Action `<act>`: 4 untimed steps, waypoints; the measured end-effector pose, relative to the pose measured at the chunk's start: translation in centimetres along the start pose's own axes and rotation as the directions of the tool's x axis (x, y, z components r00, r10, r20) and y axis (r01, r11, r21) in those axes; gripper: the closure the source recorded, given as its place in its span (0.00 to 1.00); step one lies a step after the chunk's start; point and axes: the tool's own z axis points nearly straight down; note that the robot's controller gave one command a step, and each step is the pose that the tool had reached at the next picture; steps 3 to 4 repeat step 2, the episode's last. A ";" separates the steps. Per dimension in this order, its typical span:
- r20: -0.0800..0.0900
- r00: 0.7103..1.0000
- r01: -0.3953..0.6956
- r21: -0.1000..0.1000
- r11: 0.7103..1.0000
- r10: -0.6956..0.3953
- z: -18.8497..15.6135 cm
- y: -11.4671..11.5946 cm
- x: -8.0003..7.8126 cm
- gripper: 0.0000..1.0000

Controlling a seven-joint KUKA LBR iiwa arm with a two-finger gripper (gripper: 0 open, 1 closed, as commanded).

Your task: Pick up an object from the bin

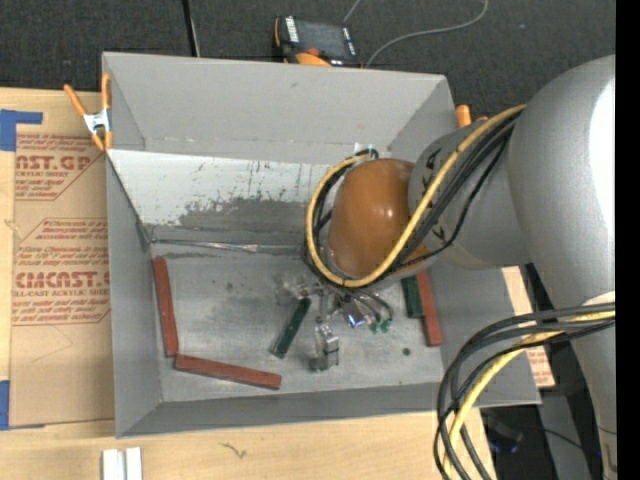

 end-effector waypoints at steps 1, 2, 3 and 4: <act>0.009 1.000 0.001 0.002 1.000 -0.001 -0.5 0.0 -0.3 1.00; 0.018 1.000 0.007 0.003 1.000 -0.007 -16.9 3.3 -1.6 1.00; 0.018 1.000 0.007 0.003 1.000 -0.007 -16.9 3.3 -1.6 1.00; 0.018 1.000 0.007 0.003 1.000 -0.007 -16.9 3.3 -1.6 1.00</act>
Offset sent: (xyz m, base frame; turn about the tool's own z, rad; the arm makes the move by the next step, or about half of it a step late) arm 0.0000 0.0000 0.0000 0.0000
